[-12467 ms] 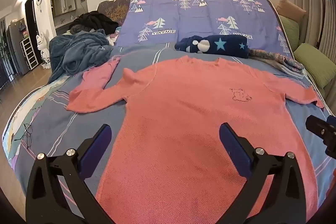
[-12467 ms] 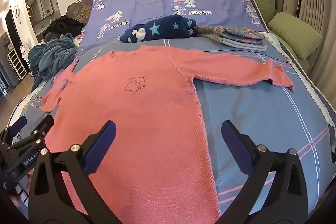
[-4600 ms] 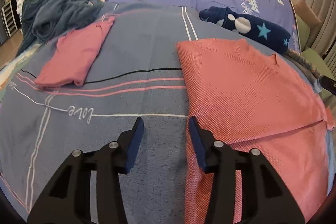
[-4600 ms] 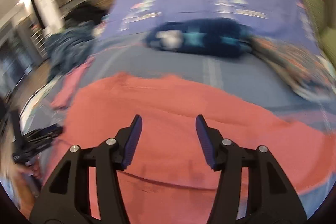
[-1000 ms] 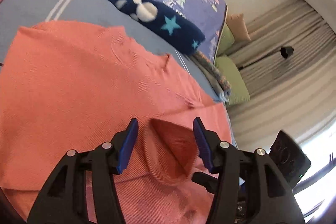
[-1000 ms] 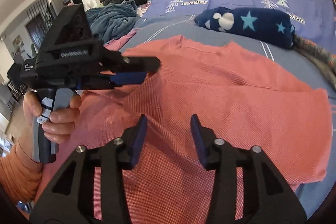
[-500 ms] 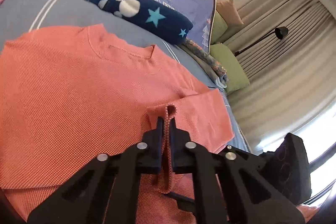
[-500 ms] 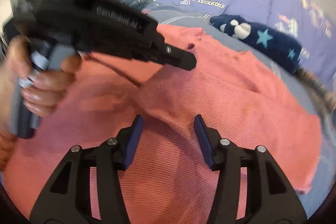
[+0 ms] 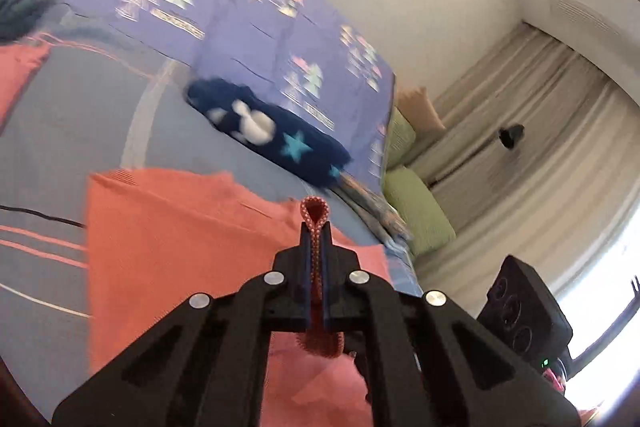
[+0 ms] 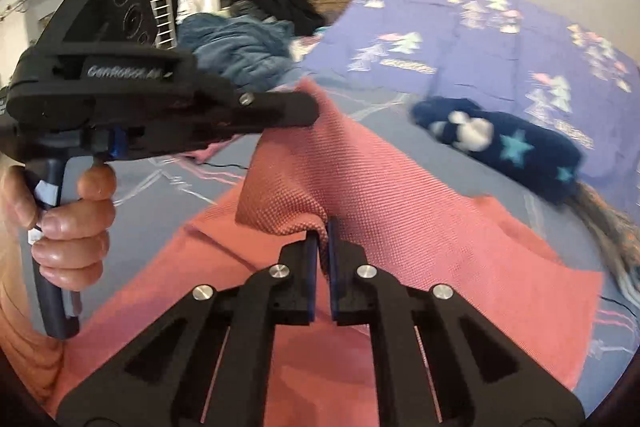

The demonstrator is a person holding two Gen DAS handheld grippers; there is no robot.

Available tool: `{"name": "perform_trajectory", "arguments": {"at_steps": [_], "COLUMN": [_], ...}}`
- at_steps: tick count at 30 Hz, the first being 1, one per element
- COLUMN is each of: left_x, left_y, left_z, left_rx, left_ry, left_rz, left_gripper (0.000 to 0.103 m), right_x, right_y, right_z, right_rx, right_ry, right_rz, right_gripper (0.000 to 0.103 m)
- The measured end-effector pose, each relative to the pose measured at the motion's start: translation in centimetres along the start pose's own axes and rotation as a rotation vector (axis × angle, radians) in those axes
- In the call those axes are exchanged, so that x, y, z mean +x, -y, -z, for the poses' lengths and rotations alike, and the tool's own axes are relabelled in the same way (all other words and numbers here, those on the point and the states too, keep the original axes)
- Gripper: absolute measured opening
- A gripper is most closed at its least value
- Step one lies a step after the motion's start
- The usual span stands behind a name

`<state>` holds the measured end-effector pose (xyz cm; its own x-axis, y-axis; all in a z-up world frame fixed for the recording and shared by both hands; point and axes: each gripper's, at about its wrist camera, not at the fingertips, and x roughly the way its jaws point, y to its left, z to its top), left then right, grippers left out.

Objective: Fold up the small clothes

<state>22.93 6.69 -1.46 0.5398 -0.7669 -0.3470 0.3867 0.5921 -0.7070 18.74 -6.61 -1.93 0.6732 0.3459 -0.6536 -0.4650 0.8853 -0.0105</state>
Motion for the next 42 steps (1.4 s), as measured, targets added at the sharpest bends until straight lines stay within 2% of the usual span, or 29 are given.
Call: {"name": "perform_trajectory", "arguments": {"at_steps": [7,15,17,19,22,23,25,27,28,29,31,33,35,36,37,38,40,42], "left_x": [-0.3,0.8,1.0,1.0,0.4,0.2,0.5,1.6,2.3,3.1,5.2,6.8,6.4,6.2,6.0,6.1,6.1,6.3], "left_y": [-4.6,-6.7,-6.9,-6.8,-5.9,-5.4,-3.8,-2.6,-2.2,-1.9,-2.2,-3.5,-3.5,-3.6,-3.8,-4.0,-4.0,-3.4], "left_z": [-0.7,-0.4,-0.3,-0.3,-0.4,-0.3,0.0,0.7,1.1,1.6,2.7,3.6,3.4,3.2,3.2,3.0,3.1,3.4], "left_rx": [-0.064,-0.062,-0.057,-0.035,-0.007,0.007,0.06,0.097,0.115,0.135,0.165,0.142,0.137,0.126,0.109,0.096,0.109,0.139], "left_ry": [-0.026,-0.081,-0.083,-0.071,-0.024,-0.013,-0.026,-0.073,-0.105,-0.141,-0.235,-0.311,-0.296,-0.289,-0.285,-0.286,-0.288,-0.29], "left_rz": [-0.18,-0.371,-0.424,-0.478,-0.489,-0.472,-0.381,-0.287,-0.27,-0.276,-0.345,-0.401,-0.393,-0.383,-0.367,-0.356,-0.36,-0.375], "left_gripper": [0.003,0.003,0.003,0.009,0.016,0.016,0.016,0.016,0.016,0.016,0.016,0.016,0.016,0.02,0.026,0.027,0.027,0.027], "right_x": [3.7,5.9,6.3,6.2,3.8,3.1,0.3,-1.7,-3.4,-4.6,-7.1,-9.0,-9.7,-9.8,-9.9,-10.0,-10.1,-10.3], "right_y": [-2.8,-3.5,-3.3,-2.9,-1.6,-1.0,1.0,3.3,5.1,6.5,9.8,12.5,14.6,15.5,16.2,16.5,16.8,15.6], "right_z": [-0.2,0.2,0.6,1.0,1.8,2.1,3.4,5.0,6.4,7.6,10.4,12.8,14.6,15.4,15.9,16.2,16.7,16.2], "right_rx": [-0.019,0.02,0.046,0.081,0.109,0.117,0.166,0.226,0.284,0.332,0.46,0.575,0.643,0.671,0.683,0.688,0.739,0.691], "right_ry": [-0.079,-0.139,-0.164,-0.178,-0.161,-0.152,-0.135,-0.121,-0.107,-0.095,-0.071,-0.057,-0.08,-0.091,-0.086,-0.077,-0.059,-0.054], "right_rz": [-0.055,-0.109,-0.151,-0.183,-0.165,-0.159,-0.154,-0.125,-0.087,-0.056,0.032,0.099,0.176,0.238,0.297,0.333,0.339,0.353], "right_gripper": [0.004,0.004,0.01,0.021,0.022,0.022,0.023,0.023,0.023,0.023,0.023,0.023,0.023,0.017,0.004,0.0,0.0,0.0]}}
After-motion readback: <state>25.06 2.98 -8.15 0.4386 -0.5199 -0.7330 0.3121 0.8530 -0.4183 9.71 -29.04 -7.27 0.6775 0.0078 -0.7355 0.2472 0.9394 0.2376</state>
